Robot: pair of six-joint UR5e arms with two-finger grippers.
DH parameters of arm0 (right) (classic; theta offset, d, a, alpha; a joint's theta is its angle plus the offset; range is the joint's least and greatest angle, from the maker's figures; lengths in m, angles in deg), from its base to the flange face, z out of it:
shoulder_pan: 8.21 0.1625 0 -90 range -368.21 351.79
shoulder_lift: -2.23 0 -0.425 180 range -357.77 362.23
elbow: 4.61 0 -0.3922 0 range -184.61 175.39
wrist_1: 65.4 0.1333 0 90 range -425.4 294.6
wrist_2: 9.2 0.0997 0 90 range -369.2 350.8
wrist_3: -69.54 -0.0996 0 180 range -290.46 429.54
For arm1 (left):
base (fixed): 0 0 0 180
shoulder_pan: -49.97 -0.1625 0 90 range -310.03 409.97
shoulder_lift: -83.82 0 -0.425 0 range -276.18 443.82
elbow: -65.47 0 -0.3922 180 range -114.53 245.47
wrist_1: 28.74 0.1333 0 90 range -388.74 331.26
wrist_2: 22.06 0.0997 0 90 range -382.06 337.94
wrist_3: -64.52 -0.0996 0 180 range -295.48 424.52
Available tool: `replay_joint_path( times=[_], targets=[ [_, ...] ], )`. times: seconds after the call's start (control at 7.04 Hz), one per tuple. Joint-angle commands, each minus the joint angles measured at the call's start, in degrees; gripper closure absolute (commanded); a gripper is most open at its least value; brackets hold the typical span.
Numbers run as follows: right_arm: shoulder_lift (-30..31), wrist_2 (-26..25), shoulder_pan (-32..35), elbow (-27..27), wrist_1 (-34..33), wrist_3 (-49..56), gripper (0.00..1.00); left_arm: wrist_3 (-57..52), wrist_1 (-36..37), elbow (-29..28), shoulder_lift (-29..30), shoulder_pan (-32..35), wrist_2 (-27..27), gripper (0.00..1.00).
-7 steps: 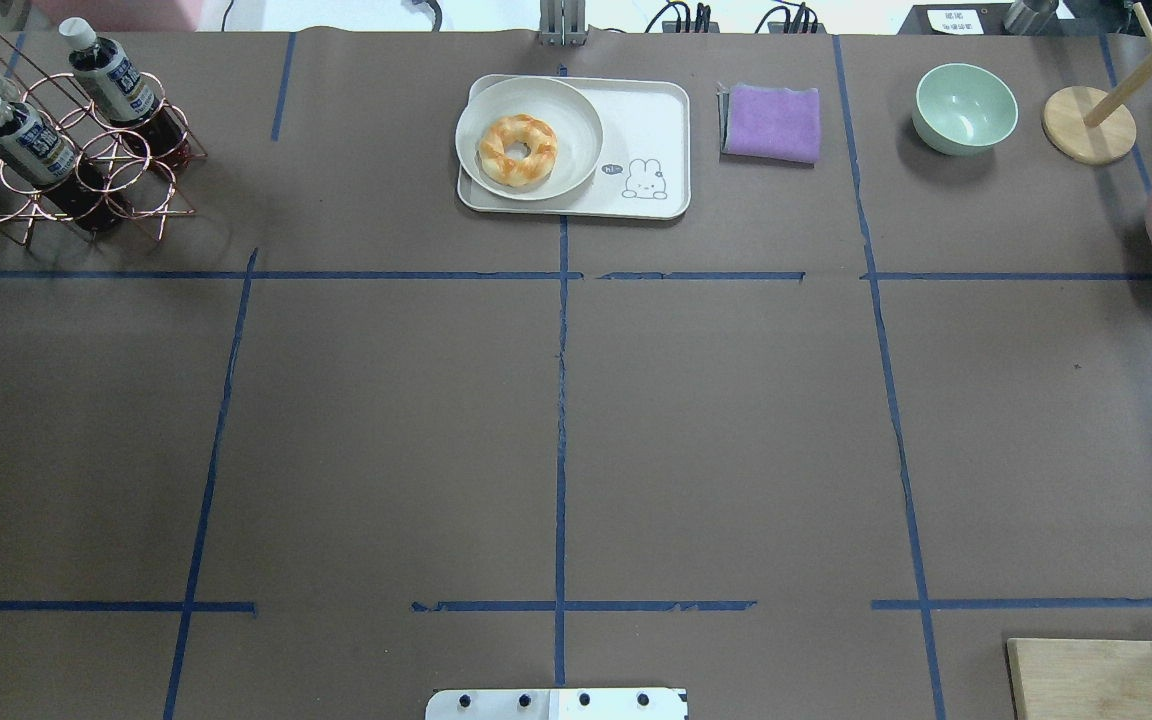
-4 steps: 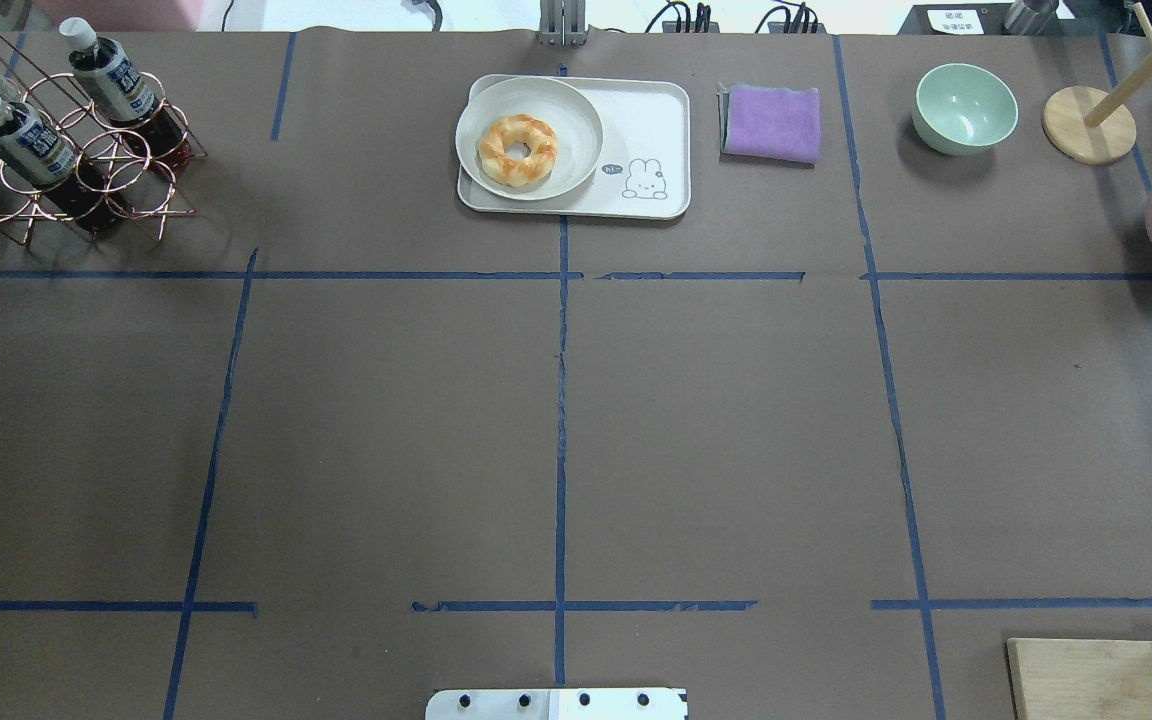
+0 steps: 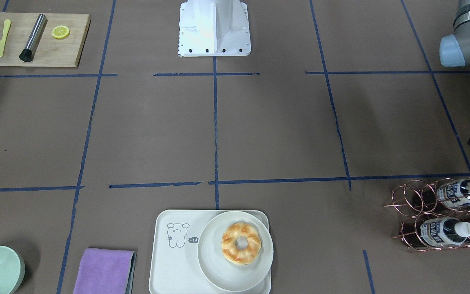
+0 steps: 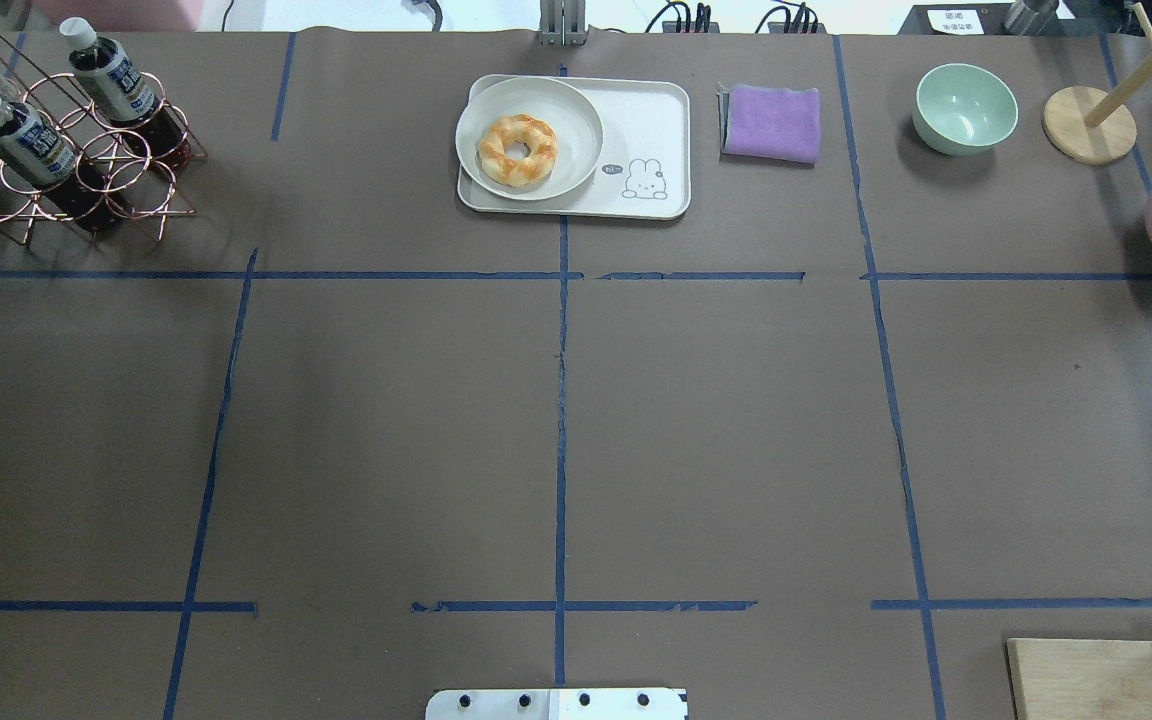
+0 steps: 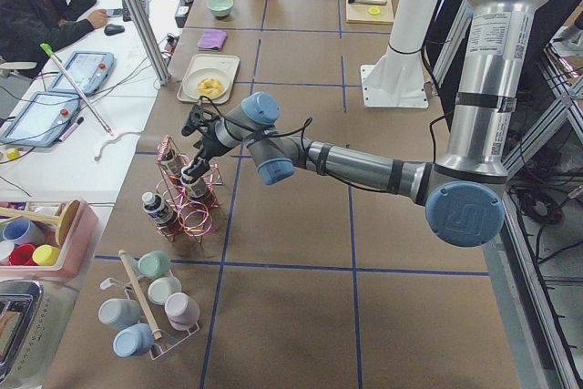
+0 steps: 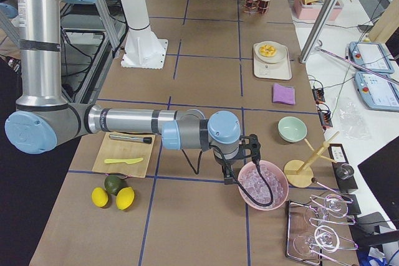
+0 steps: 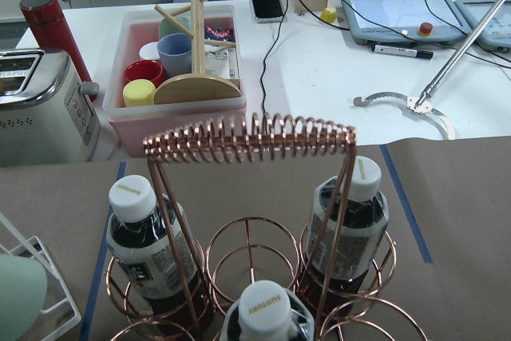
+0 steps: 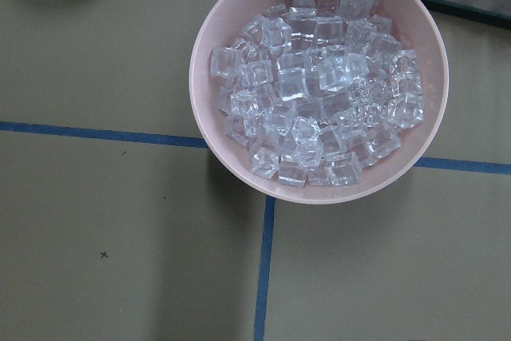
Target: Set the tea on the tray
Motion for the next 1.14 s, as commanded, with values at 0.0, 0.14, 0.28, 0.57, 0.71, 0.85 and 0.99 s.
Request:
replay_joint_path(
  times=[0.0, 0.14, 0.28, 0.57, 0.71, 0.85, 0.99],
  targets=[
    [0.0, 0.6, 0.0, -0.1, 0.0, -0.2, 0.00, 1.2, -4.8, -4.5, 1.1, -2.5, 3.6, 0.00],
    [0.0, 0.6, 0.0, -0.1, 0.0, -0.2, 0.00, 1.2, -4.8, -4.6, 1.0, -2.5, 3.6, 0.03],
    [0.0, 0.6, 0.0, -0.1, 0.0, -0.2, 0.00, 1.2, -4.8, -4.9, 1.0, -2.5, 3.6, 0.10],
    [0.0, 0.6, 0.0, 0.0, 0.0, -0.2, 0.00, 1.2, -4.8, -6.1, 1.3, -2.8, 3.7, 0.21],
    [0.0, 0.6, 0.0, 0.1, 0.0, -0.2, 0.00, 1.2, -4.8, -6.5, 1.9, -3.6, 3.7, 0.21],
    [-0.2, 0.6, 0.0, 0.1, 0.0, -0.2, 0.00, 1.2, -4.7, -7.2, 2.6, -3.6, 3.7, 0.21],
    [-0.3, 0.6, 0.0, 0.2, 0.0, -0.2, 0.00, 1.2, -4.8, -7.5, 3.0, -3.6, 3.7, 0.22]
  ],
)
